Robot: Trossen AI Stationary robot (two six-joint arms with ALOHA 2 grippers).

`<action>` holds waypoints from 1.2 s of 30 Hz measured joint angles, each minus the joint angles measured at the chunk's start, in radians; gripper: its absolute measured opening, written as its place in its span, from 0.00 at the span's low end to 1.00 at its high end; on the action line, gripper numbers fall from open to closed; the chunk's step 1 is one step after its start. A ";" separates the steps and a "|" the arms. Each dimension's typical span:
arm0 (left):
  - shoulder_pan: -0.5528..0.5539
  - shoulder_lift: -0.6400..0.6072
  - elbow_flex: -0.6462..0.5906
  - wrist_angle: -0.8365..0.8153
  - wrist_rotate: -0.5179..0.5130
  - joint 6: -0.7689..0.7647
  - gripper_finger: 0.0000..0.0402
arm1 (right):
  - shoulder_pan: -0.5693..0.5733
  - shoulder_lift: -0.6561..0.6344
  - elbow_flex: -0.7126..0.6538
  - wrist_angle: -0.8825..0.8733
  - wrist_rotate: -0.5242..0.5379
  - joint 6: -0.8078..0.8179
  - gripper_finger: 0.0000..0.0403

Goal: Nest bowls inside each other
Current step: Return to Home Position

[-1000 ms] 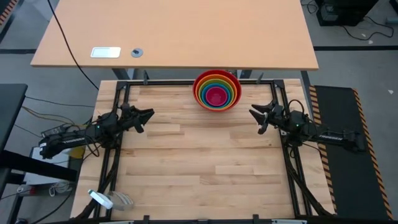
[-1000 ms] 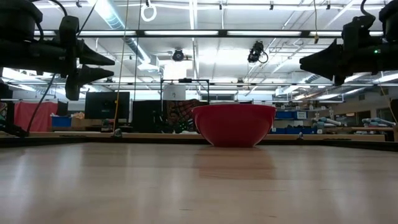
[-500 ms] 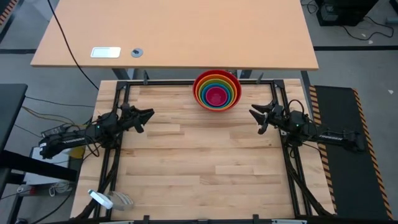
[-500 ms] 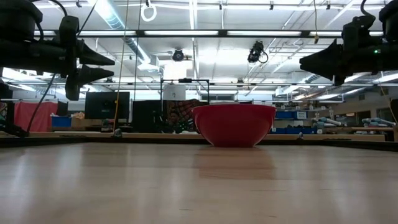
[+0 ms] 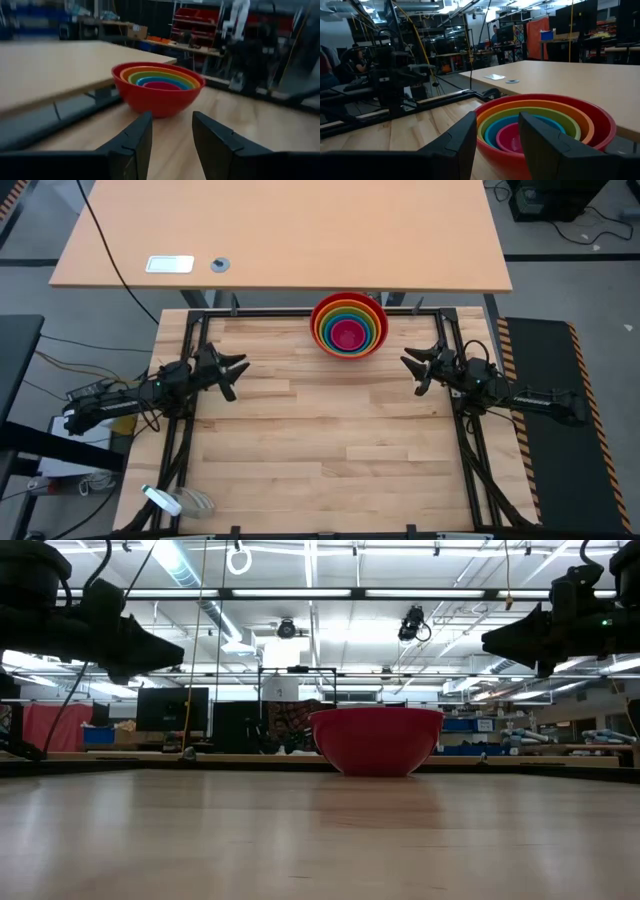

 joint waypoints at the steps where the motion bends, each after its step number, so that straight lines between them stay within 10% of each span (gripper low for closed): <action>1: 0.000 0.000 0.000 0.001 0.000 0.046 0.35 | 0.000 0.000 0.000 0.000 0.000 0.000 0.38; 36: 0.000 0.000 0.000 0.003 0.002 0.112 0.35 | 0.000 0.000 0.000 0.000 0.000 0.000 0.38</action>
